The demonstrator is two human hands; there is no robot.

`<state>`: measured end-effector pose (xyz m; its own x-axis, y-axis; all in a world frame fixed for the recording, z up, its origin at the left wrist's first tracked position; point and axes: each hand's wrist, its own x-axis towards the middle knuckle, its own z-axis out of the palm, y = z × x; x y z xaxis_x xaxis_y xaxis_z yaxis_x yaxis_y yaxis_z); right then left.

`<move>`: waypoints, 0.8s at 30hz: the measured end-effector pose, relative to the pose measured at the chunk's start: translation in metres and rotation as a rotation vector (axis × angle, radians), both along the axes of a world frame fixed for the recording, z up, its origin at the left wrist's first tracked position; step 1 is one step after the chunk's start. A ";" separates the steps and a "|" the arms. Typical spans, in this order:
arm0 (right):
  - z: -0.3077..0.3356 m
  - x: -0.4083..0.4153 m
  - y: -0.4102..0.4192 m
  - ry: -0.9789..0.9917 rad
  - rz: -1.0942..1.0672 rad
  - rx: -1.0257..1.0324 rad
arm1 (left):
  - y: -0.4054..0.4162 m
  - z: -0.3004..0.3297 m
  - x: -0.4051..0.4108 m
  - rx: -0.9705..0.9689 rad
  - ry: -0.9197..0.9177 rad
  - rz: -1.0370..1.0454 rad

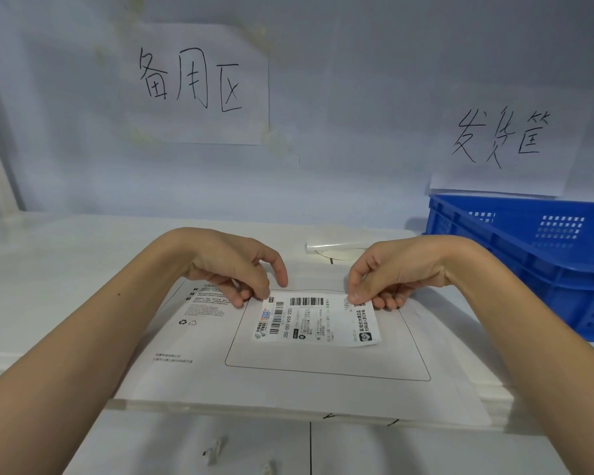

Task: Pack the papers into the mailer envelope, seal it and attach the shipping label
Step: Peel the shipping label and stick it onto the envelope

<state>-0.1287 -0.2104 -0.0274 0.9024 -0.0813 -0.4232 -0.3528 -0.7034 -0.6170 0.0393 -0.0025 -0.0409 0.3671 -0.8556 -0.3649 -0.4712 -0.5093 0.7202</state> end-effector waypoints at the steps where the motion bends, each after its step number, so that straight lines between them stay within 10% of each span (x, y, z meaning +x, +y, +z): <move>1: 0.000 0.000 0.000 0.002 -0.002 -0.002 | 0.000 0.000 0.000 0.003 -0.002 -0.009; 24: -0.006 0.004 0.000 -0.079 0.035 -0.080 | -0.012 -0.011 -0.010 -0.089 -0.278 -0.064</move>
